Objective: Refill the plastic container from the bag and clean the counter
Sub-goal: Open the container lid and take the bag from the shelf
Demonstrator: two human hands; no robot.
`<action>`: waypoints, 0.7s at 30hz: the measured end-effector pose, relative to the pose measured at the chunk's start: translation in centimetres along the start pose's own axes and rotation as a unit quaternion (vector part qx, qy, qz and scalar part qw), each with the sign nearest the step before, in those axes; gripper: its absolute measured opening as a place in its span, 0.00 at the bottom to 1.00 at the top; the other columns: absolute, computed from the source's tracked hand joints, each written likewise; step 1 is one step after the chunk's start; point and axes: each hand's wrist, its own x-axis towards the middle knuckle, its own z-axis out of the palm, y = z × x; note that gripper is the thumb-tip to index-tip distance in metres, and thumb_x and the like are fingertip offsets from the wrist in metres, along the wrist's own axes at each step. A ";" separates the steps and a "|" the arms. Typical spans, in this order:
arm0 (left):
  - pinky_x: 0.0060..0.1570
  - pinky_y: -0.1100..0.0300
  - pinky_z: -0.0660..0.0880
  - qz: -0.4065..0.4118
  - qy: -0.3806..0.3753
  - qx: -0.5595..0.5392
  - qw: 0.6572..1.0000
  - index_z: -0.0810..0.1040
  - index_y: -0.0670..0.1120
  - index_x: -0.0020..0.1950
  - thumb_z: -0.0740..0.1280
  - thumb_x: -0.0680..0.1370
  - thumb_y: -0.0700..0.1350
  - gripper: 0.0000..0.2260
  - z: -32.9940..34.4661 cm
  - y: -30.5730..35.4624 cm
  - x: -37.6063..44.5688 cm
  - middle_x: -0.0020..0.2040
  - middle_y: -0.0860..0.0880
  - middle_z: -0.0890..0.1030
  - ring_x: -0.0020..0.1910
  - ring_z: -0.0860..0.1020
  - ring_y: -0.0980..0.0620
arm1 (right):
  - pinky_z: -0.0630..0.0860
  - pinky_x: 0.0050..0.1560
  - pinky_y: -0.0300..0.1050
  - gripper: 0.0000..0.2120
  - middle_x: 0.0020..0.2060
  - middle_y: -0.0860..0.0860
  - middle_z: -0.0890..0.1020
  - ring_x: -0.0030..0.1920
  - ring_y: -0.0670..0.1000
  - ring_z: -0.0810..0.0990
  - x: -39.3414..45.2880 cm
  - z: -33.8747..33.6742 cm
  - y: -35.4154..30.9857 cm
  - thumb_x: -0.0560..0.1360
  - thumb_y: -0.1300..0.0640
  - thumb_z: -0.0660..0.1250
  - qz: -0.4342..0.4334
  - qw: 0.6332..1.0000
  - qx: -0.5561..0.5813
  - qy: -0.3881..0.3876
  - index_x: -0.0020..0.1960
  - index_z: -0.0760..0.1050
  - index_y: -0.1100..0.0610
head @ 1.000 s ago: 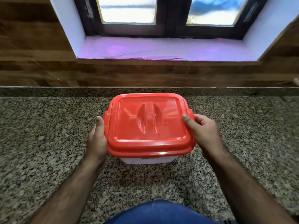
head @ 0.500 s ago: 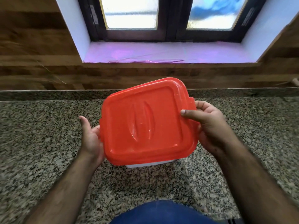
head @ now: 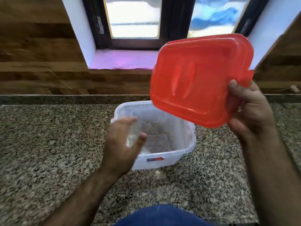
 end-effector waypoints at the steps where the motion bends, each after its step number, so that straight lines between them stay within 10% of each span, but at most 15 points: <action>1: 0.62 0.56 0.75 0.040 -0.076 0.024 0.996 0.79 0.46 0.70 0.59 0.81 0.70 0.32 0.6 0.8 0.1 0.64 0.49 0.82 0.64 0.76 0.54 | 0.83 0.59 0.56 0.19 0.56 0.53 0.88 0.57 0.54 0.87 0.0 -0.3 0.0 0.77 0.67 0.73 -0.035 0.999 -0.017 0.010 0.67 0.78 0.60; 6: 0.45 0.55 0.78 0.061 -0.377 0.170 0.909 0.82 0.52 0.56 0.61 0.80 0.72 0.25 3.9 3.2 0.6 0.48 0.52 0.86 0.47 0.83 0.50 | 0.84 0.52 0.47 0.17 0.44 0.46 0.90 0.45 0.46 0.86 -0.1 -2.2 0.6 0.73 0.72 0.77 -0.181 0.971 -0.149 0.035 0.56 0.85 0.54; 15: 0.37 0.56 0.67 0.048 -0.407 0.189 0.892 0.67 0.51 0.33 0.63 0.81 0.70 0.27 4.1 2.1 1.5 0.30 0.54 0.73 0.33 0.73 0.52 | 0.88 0.41 0.52 0.20 0.57 0.56 0.87 0.46 0.52 0.88 0.6 -12.0 9.9 0.76 0.61 0.78 -0.121 0.814 -0.567 0.026 0.66 0.83 0.50; 21: 0.34 0.56 0.65 0.048 -0.394 0.191 0.898 0.67 0.53 0.33 0.62 0.81 0.70 0.26 4.0 2.2 1.3 0.29 0.54 0.73 0.30 0.71 0.55 | 0.80 0.58 0.42 0.22 0.57 0.48 0.89 0.54 0.46 0.84 -1.9 -16.9 15.7 0.76 0.65 0.76 -0.027 0.724 -0.688 -0.032 0.63 0.85 0.44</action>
